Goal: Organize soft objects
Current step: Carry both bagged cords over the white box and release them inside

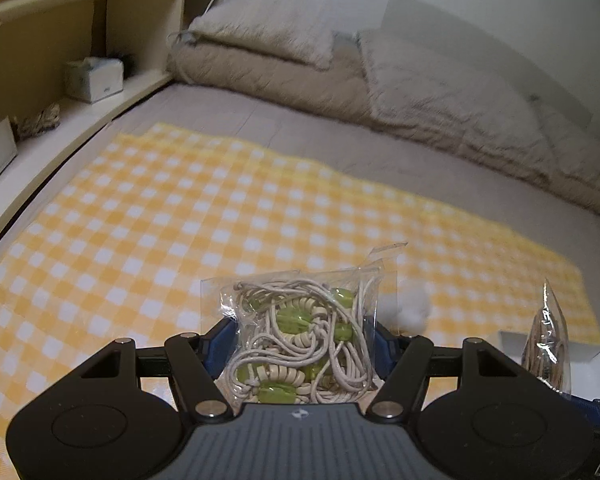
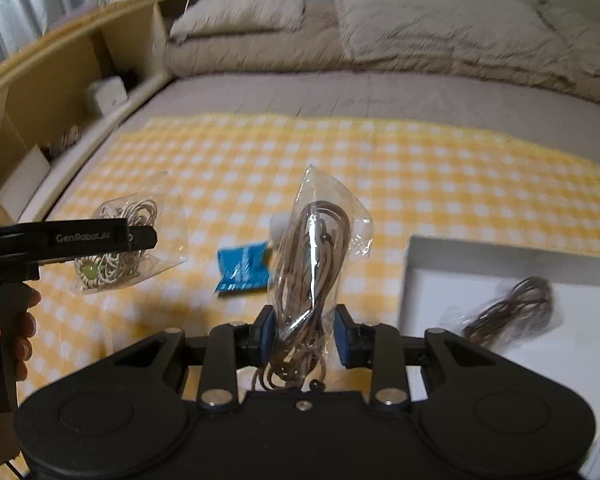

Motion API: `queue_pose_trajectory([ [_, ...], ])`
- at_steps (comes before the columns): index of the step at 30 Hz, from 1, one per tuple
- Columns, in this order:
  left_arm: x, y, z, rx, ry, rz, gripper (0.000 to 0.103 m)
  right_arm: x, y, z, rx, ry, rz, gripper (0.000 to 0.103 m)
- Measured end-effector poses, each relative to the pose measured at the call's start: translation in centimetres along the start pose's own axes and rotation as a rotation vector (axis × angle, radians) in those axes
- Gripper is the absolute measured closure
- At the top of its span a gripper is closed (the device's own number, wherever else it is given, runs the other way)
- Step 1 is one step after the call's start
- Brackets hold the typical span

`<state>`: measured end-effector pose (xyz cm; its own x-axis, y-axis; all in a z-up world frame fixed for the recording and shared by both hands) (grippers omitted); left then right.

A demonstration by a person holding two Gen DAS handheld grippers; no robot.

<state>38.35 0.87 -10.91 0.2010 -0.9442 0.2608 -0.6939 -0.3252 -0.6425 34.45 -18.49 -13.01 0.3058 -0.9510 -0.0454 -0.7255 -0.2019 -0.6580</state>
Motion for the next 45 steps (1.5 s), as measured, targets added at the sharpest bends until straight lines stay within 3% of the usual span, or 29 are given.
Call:
queue_pose_trajectory([
  [9,4.6,0.1,-1.2,0.017,0.096,0.027,0.036,5.2,-0.5,-4.2,0.097,0.053,0.100,0.071],
  [16,10.1,1.7,-1.4,-0.034,0.200,0.068,0.036,9.6,0.4,-6.6,0.128,0.111,0.143,0.071],
  [21,13.7,3.0,-1.4,-0.067,0.257,0.095,0.036,12.9,1.9,-7.0,0.106,0.138,0.195,0.071],
  [29,18.0,5.1,-0.7,-0.099,0.300,0.126,0.036,18.5,5.3,-5.5,0.029,0.206,0.435,0.071],
  [30,18.2,5.2,-0.6,-0.102,0.301,0.128,0.036,18.8,5.6,-5.2,0.022,0.211,0.456,0.069],
  [32,18.6,5.5,-0.2,-0.109,0.299,0.131,0.036,19.4,6.2,-4.7,0.020,0.221,0.491,0.055],
  [33,18.8,5.6,0.0,-0.112,0.298,0.133,0.036,19.6,6.4,-4.4,0.021,0.217,0.510,0.031],
  [34,18.9,5.7,0.2,-0.116,0.296,0.134,0.036,19.7,6.7,-4.1,0.010,0.205,0.524,0.020],
  [39,19.9,6.1,1.0,-0.133,0.293,0.144,0.036,20.0,7.2,-4.1,-0.011,0.171,0.508,0.021],
  [45,22.2,8.1,1.5,-0.172,0.324,0.167,0.036,21.0,7.3,-6.4,0.022,0.213,0.445,0.021],
])
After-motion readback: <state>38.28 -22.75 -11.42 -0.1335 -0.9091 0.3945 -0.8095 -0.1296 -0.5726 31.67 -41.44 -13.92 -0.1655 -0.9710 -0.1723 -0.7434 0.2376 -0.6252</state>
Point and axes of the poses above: each gripper's, at about its wrist camera, not at the fingertips, and z roughly the way its jaws point, x to its right, y to its underside, the point moved 9 cm from there along z, roughly the way its jaws point, and after that the axes turned 9 degrees about -z, right-handed, at the moved point
